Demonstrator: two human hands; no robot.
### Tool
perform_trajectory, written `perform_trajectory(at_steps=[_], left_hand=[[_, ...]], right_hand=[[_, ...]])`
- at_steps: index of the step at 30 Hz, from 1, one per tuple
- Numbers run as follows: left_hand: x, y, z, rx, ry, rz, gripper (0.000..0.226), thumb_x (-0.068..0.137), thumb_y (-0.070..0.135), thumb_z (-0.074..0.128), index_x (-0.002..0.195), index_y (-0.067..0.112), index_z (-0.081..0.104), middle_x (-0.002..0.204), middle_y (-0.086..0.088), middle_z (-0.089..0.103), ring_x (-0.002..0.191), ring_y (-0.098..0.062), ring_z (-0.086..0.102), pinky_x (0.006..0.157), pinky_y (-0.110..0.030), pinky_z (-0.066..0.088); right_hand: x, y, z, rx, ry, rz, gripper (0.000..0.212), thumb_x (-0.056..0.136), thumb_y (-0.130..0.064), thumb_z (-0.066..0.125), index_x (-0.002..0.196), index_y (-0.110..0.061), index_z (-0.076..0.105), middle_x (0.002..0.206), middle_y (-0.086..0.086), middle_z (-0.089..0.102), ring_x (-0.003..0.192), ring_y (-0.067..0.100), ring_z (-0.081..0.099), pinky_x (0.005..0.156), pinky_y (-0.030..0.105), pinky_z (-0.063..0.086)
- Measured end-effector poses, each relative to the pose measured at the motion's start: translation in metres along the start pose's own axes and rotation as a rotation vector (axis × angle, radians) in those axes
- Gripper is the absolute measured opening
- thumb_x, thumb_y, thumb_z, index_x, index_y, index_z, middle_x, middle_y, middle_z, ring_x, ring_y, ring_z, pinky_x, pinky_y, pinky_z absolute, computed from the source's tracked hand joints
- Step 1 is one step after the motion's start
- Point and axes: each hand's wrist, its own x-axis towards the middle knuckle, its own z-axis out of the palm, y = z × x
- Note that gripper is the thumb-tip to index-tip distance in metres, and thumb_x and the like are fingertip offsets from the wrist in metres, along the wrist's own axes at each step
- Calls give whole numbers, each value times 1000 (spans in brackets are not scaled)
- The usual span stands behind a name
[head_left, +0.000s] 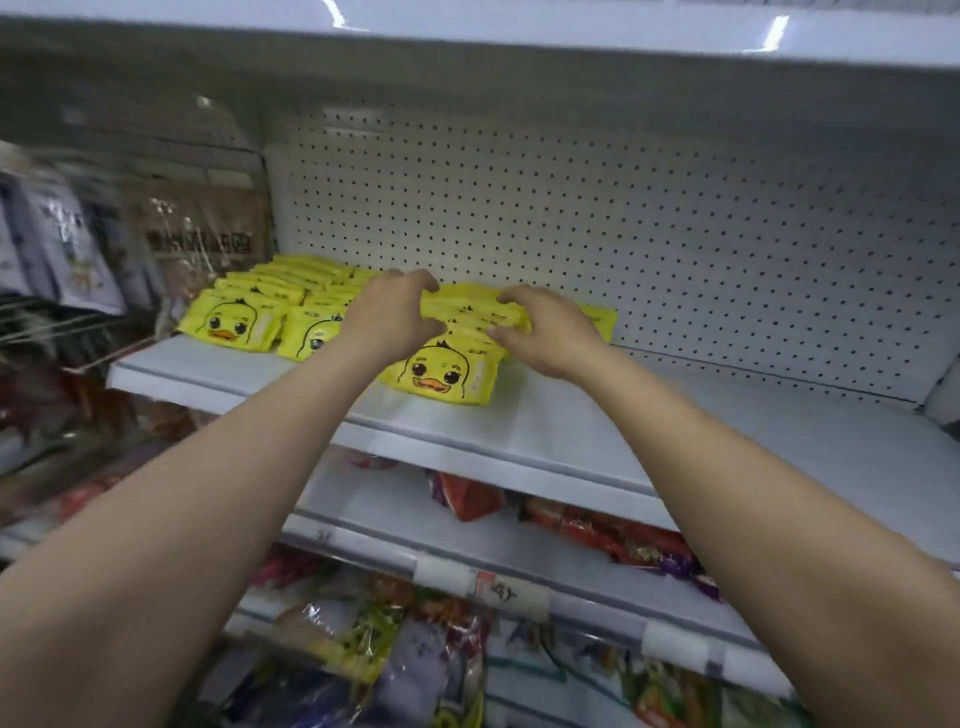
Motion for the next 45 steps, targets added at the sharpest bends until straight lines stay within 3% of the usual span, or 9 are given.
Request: perform_trajectory(at_steps=[13,23,26,30,33,37,40,45], left_hand=[[-182,-137,-120,238,118,-245,51,81,36,69,128,22,53,115,-14,58,110,-36,53,88,-45,47],[-216,-342,-171,311,122,-372,51,79,37,70,125,21,54,105,-11,60,100,-34,55,82,-47,51],[-211,-419,-176,274,58,-418,49,84,37,67,128,23,52,116,-11,58,109,-34,52,86,-45,49],[-206,-518,-171,227,-74,-408,48,82,44,61,124,22,53,112,-12,60,106,-33,56,84,-43,50],[-214,-578,-154,173,-160,-454,49,83,37,66,127,18,54,115,-14,59,110,-35,53,89,-45,48],[-241,-641,-117,69,-289,-540,51,77,29,73,124,15,59,115,-20,61,107,-37,57,89,-42,48],[-268,-678,-85,18,-376,-616,44,77,25,72,118,14,62,109,-20,62,102,-36,59,86,-39,46],[-335,-720,-21,-104,-564,-761,48,81,35,74,124,20,59,116,-16,61,111,-34,56,91,-40,46]], right_hand=[[-33,-202,68,169,-132,-379,55,88,-50,64,136,-29,48,140,2,52,127,25,48,100,39,42],[32,-391,201,202,-260,-528,55,86,-52,62,134,-29,49,134,0,56,122,22,52,94,39,46],[60,-445,256,190,-337,-487,58,88,-53,62,138,-28,46,132,-1,54,117,22,54,91,38,48],[85,-500,330,164,-457,-397,59,90,-52,61,141,-30,41,137,2,49,124,24,49,95,42,47],[91,-523,388,180,-543,-328,56,90,-49,63,139,-29,44,135,2,51,123,24,51,96,42,47],[83,-531,459,171,-699,-237,56,89,-45,65,138,-25,47,132,5,53,113,28,57,89,36,47],[69,-527,511,171,-798,-187,55,90,-43,65,138,-21,49,139,8,52,123,30,52,95,37,45],[24,-514,596,172,-1006,-108,61,87,-43,69,139,-15,50,136,13,55,125,30,52,97,35,42]])
